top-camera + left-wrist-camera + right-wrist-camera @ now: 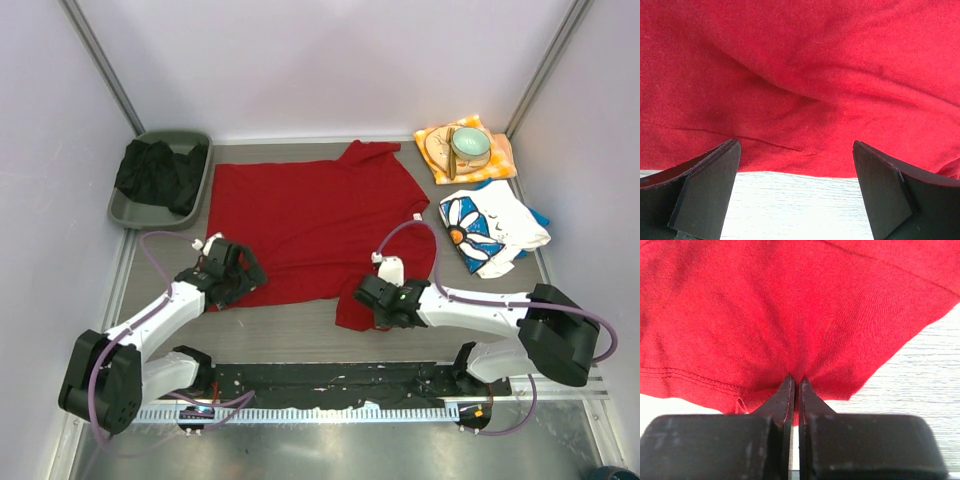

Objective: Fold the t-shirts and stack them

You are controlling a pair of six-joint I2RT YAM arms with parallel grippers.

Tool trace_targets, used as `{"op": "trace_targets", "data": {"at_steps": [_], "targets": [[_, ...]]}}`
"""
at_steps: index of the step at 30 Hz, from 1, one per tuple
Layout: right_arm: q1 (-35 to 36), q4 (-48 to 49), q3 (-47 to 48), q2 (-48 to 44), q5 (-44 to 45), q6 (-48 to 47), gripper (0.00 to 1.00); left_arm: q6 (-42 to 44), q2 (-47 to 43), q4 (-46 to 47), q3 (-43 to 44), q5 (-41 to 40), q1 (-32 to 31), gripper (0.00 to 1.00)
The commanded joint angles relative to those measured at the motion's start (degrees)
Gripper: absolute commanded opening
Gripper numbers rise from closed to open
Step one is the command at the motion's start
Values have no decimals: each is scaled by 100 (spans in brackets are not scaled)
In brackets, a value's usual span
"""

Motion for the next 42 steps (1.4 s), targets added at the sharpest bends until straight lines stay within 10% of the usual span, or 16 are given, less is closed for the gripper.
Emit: {"op": "trace_targets", "data": {"at_steps": [1, 9, 16, 42], "targets": [[25, -446, 652, 48, 406, -194, 1, 61, 53, 292, -60, 48, -17, 100], [43, -1537, 1751, -409, 469, -502, 6, 70, -158, 319, -69, 48, -17, 100], [131, -1678, 1541, -498, 354, -361, 91, 105, -115, 397, -95, 145, -17, 100], [175, -271, 574, 452, 855, -212, 97, 316, -9, 108, 134, 66, -17, 100]]}}
